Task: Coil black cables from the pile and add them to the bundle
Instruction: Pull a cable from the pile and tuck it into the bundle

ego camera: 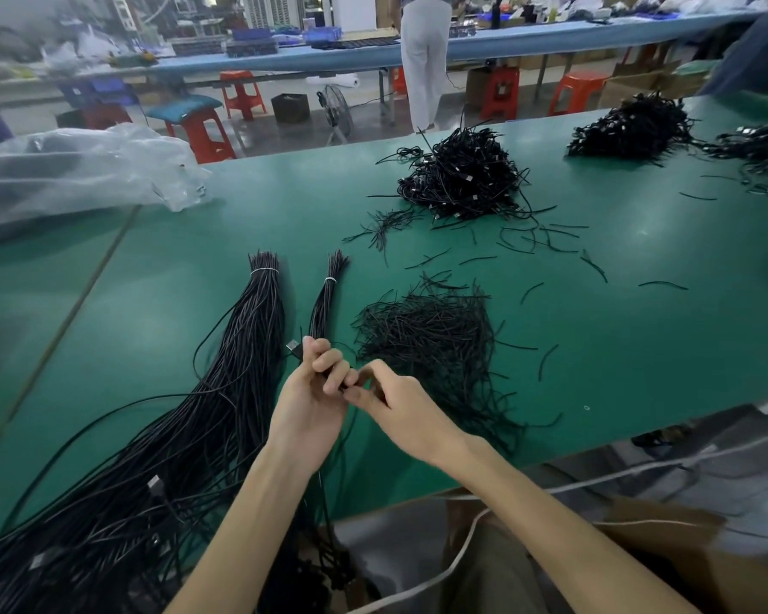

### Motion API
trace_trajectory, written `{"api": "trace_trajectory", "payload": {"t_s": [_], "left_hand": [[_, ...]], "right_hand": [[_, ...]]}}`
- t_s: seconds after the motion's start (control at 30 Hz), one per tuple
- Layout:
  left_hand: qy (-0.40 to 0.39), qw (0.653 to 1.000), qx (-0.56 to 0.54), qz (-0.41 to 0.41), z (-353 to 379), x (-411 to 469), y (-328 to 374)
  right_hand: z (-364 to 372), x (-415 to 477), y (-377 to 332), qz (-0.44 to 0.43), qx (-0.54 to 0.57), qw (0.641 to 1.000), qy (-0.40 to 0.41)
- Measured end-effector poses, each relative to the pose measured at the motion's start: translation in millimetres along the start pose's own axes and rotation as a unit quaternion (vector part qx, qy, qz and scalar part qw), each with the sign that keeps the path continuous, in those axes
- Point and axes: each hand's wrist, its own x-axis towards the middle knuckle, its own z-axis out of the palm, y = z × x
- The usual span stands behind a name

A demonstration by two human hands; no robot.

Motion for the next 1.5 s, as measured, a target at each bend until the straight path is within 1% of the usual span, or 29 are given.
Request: {"api": "trace_trajectory", "payload": {"t_s": [0.07,0.13,0.2,0.3,0.33,0.4,0.5,0.6,0.67,0.7,0.83,0.9,1.0,1.03,1.1,1.13,1.2,1.27,1.3,1.33,1.4,1.43,1.5], "left_hand": [[-0.012,1.0,-0.005,-0.02,-1.0,0.8,-3.4],[-0.009,0.998,0.056,-0.016,-2.2,1.2,-9.1],[-0.014,0.993,0.115,0.007,-5.3,1.8,-13.5],[-0.079,0.984,0.158,-0.006,-10.2,0.0,-5.0],[-0.102,0.977,0.188,-0.018,-12.6,-1.7,0.9],[-0.125,0.958,0.256,-0.028,-17.4,-5.1,11.9],[-0.136,0.93,0.341,-0.008,-17.6,-10.2,20.0],[-0.094,0.91,0.401,0.04,-16.0,-12.8,16.4],[-0.042,0.883,0.46,0.08,-16.6,-11.6,13.1],[-0.025,0.875,0.475,0.091,-18.3,-10.4,12.6],[-0.005,0.885,0.457,0.089,-30.1,-7.9,12.8],[0.014,0.882,0.462,0.093,-37.6,-5.5,12.5],[0.043,0.855,0.51,0.082,-44.2,1.3,11.4],[0.04,0.845,0.529,0.073,-45.2,3.0,12.1],[-0.008,0.808,0.584,0.073,-45.5,5.2,14.6],[-0.04,0.779,0.62,0.082,-44.8,6.0,16.5],[-0.081,0.711,0.692,0.095,-42.4,8.3,22.2],[-0.102,0.624,0.77,0.085,-38.7,13.0,27.8],[-0.113,0.586,0.799,0.069,-35.7,15.3,28.9],[-0.128,0.562,0.816,0.051,-32.3,16.5,28.8],[-0.156,0.536,0.83,0.009,-28.3,17.9,25.3],[-0.157,0.524,0.837,-0.003,-27.7,19.0,22.8],[-0.139,0.492,0.859,0.016,-31.3,22.7,17.4]], "right_hand": [[-0.6,2.3,-3.7,0.01,0.017,1.0,-0.022],[-0.5,7.0,-8.5,0.016,0.059,0.998,-0.022],[-1.6,11.5,-10.9,0.032,0.105,0.994,-0.013],[-5.1,13.2,-8.9,0.05,0.181,0.982,0.01],[-6.4,12.4,-8.5,0.05,0.183,0.982,0.022],[-10.4,10.9,-9.9,0.038,0.144,0.988,0.044],[-15.8,10.2,-13.2,0.002,0.063,0.996,0.063],[-16.4,12.1,-13.6,-0.032,-0.028,0.998,0.05],[-17.4,12.7,-14.4,-0.034,-0.036,0.997,0.066],[-18.0,13.2,-14.9,-0.031,-0.039,0.996,0.067],[-18.5,14.4,-14.1,-0.011,-0.066,0.998,0.006],[-18.3,12.4,-12.3,-0.005,-0.075,0.997,-0.011],[-17.5,8.5,-9.0,-0.012,-0.132,0.991,-0.023],[-16.8,8.0,-8.0,-0.019,-0.162,0.986,-0.032],[-16.4,7.9,-5.5,-0.036,-0.222,0.973,-0.049],[-16.6,7.8,-4.2,-0.042,-0.242,0.968,-0.053],[-16.8,6.8,-1.6,-0.061,-0.261,0.962,-0.049],[-16.1,5.6,-1.1,-0.09,-0.285,0.954,-0.033],[-15.6,5.2,-1.2,-0.103,-0.297,0.949,-0.026],[-14.7,4.6,-0.9,-0.115,-0.305,0.945,-0.02],[-13.0,5.4,0.0,-0.13,-0.327,0.936,-0.014],[-12.6,6.8,1.6,-0.133,-0.336,0.932,-0.012],[-13.9,10.9,5.0,-0.132,-0.33,0.935,0.002]]}}
